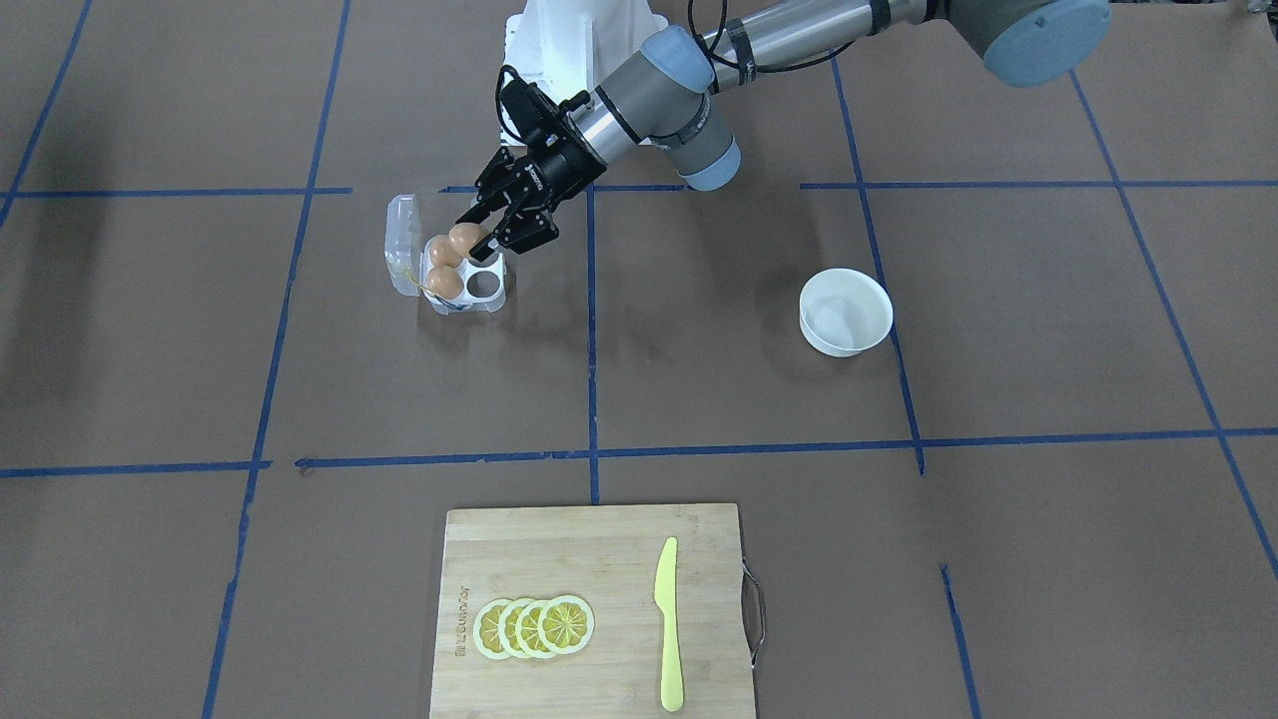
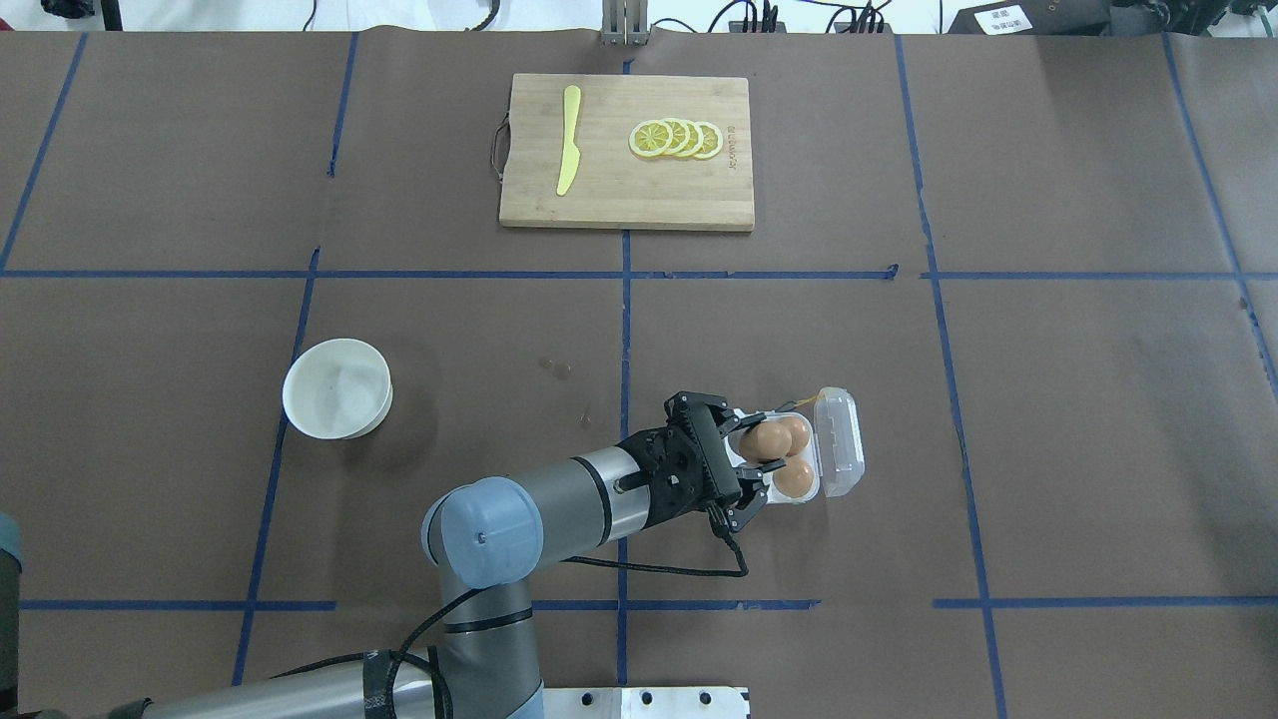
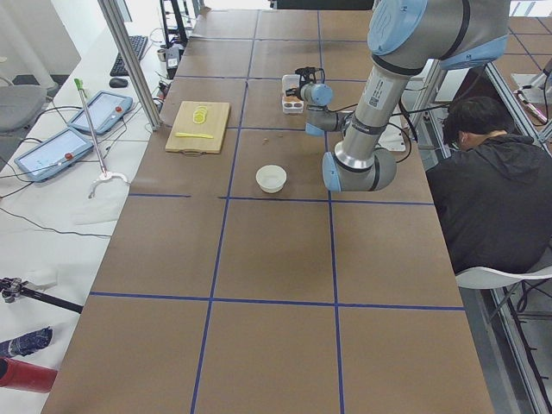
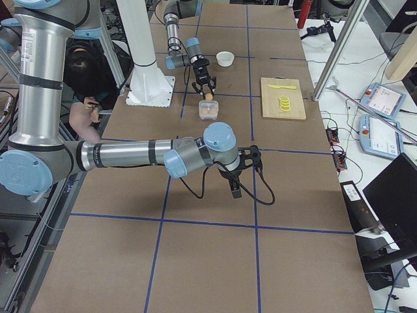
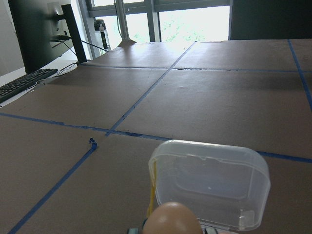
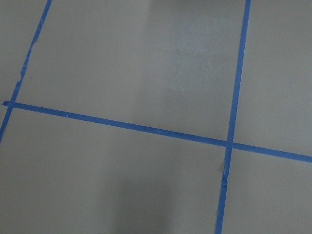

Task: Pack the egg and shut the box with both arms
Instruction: 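Carry the egg with the left gripper over the clear egg carton, then lower the egg into an empty carton cup and open the left gripper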

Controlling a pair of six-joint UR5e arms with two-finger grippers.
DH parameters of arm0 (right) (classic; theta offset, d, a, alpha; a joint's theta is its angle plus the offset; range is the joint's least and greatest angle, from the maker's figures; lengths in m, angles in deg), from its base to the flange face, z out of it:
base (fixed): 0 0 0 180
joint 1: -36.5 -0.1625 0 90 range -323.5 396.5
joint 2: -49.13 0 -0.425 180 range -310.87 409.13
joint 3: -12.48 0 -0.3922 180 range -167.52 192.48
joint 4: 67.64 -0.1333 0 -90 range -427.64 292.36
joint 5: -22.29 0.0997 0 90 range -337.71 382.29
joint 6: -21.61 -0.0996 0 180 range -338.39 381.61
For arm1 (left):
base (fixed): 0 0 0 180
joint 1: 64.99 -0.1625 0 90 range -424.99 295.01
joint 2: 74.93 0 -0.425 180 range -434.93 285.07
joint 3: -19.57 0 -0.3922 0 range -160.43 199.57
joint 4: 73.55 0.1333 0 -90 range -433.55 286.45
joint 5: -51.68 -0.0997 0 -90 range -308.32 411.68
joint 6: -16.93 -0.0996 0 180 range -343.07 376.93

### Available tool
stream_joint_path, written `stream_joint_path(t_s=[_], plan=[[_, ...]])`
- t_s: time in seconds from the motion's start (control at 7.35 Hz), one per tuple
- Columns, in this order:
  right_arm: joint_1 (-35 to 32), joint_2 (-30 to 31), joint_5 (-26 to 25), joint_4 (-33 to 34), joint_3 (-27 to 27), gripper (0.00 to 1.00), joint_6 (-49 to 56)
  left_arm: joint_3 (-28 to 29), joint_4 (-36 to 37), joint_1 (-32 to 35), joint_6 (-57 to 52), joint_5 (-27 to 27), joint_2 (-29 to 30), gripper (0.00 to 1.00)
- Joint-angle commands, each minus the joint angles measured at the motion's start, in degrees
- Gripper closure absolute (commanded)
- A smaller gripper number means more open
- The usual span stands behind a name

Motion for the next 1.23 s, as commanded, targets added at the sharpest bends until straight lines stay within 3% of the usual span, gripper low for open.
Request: stream_joint_path(t_s=[0.0,0.41,0.95,1.09], plan=[[0.0,0.3,0.1,0.0,-0.1,0.00,-0.1,1.6,-0.3,-0.3,0.1,1.7,0.1,0.88],[-0.3,0.4,0.0,0.0,-0.1,0.00,-0.1,2.2,-0.3,-0.4,0.1,1.8,0.2,0.83],[-0.6,0.4,0.1,0.0,-0.1,0.00,-0.1,3.0,-0.2,-0.8,0.1,1.8,0.4,0.57],[-0.8,0.4,0.1,0.0,-0.1,0.00,0.0,3.0,-0.2,-1.1,0.1,1.7,0.5,0.57]])
